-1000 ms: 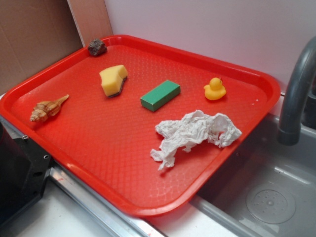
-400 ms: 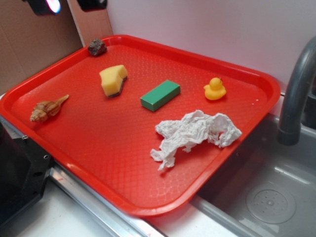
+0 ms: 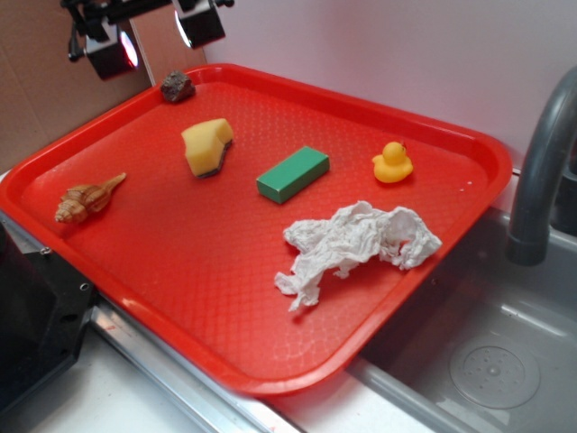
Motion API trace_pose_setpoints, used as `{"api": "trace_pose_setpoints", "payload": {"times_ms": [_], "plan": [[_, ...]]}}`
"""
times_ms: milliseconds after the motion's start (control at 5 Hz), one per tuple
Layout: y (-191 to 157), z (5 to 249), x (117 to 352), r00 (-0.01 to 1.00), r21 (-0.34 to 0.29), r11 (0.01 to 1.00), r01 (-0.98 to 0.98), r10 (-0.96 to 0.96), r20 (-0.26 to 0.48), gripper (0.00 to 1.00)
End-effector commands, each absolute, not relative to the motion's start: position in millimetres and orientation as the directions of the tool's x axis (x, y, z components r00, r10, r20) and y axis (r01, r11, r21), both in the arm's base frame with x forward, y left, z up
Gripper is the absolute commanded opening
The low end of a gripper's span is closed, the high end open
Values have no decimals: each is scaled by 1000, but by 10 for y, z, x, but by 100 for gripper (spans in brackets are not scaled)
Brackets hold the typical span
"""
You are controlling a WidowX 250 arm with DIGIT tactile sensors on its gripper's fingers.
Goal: Grab the green sponge.
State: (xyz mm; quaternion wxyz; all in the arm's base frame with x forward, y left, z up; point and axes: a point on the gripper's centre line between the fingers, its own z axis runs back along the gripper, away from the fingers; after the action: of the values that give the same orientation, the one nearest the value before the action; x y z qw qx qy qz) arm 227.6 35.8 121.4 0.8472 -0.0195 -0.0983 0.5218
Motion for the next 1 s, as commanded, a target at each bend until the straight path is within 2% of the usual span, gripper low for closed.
{"api": "trace_pose_setpoints", "payload": {"times_ms": [0, 200, 400, 600, 800], "plan": [[517, 687, 2449, 577, -65, 582, -811, 813, 77, 100], [500, 386, 2514, 619, -14, 622, -783, 781, 83, 100], [503, 168, 2283, 639, 0, 641, -768, 766, 73, 100], [504, 256, 2207, 654, -22, 657, -753, 753, 74, 0], [486, 690, 2332, 747, -84, 750, -656, 661, 71, 0]]}}
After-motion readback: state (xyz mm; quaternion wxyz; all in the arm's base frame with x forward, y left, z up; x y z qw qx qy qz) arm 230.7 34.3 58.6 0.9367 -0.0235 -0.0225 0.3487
